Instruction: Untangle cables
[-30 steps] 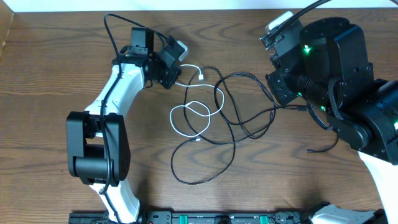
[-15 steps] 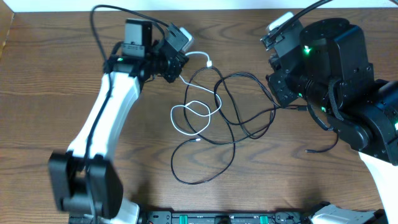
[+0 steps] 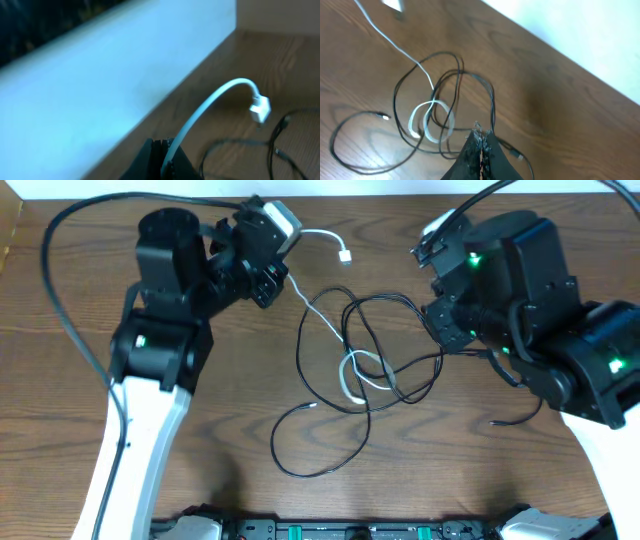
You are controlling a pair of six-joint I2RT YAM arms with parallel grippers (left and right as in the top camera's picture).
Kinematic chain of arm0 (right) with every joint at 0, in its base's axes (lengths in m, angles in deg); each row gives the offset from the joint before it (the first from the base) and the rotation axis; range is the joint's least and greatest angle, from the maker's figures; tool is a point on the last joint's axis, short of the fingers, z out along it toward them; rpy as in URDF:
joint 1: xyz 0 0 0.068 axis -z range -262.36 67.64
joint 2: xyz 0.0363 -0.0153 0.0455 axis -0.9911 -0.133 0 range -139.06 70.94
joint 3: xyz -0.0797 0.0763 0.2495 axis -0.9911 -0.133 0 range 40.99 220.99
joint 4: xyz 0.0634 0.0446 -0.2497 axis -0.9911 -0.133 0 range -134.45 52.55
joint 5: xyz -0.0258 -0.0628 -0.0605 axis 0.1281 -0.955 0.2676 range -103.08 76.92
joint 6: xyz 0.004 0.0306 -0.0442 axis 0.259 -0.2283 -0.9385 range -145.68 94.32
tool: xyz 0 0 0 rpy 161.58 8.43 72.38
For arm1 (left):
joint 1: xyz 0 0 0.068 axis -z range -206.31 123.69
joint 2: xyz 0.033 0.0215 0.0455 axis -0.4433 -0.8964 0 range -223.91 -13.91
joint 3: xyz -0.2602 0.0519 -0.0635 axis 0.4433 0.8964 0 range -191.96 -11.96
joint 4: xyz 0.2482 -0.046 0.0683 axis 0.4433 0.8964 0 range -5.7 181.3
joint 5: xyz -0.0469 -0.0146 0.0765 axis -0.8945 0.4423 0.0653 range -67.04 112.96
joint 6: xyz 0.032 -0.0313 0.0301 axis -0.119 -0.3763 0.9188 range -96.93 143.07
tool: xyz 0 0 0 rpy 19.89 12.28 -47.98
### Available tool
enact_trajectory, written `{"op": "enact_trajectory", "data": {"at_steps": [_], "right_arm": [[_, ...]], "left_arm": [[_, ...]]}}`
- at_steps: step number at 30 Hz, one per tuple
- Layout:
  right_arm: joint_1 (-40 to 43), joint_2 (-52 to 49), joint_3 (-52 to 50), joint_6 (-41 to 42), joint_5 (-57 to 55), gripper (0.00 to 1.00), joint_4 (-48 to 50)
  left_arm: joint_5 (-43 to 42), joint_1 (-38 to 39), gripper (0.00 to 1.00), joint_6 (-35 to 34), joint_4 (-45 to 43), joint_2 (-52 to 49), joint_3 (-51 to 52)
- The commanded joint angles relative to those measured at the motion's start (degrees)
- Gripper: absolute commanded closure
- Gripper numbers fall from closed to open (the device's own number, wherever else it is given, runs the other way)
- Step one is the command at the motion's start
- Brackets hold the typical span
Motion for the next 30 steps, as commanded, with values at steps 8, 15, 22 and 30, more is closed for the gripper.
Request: {"op": "enact_trajectory", "data": {"at_steps": [8,15,22,30], "right_arm": [[0.1,-0.3,-7.2,2.0,0.7,0.99,1.2],[0.1,-0.3,-11.8,2.4,2.2,0.99,3.4],[0.1,-0.3,-18.3,3.0,2.4,0.85,7.2],[0.1,-0.3,-26.9,4.6,3.5,0.85,12.7]], "left_arm": [[-1.0,4.4,0.93,-0.8,-8.2,6.6,0.0],[-1.0,4.4,0.93,-3.5,-14.6,8.4,-0.1],[-1.0,4.4,0.93,-3.5,-17.8,11.5,-0.1],[-1.9,4.4,0.93,-3.6,-24.7,15.2,-0.2]]}}
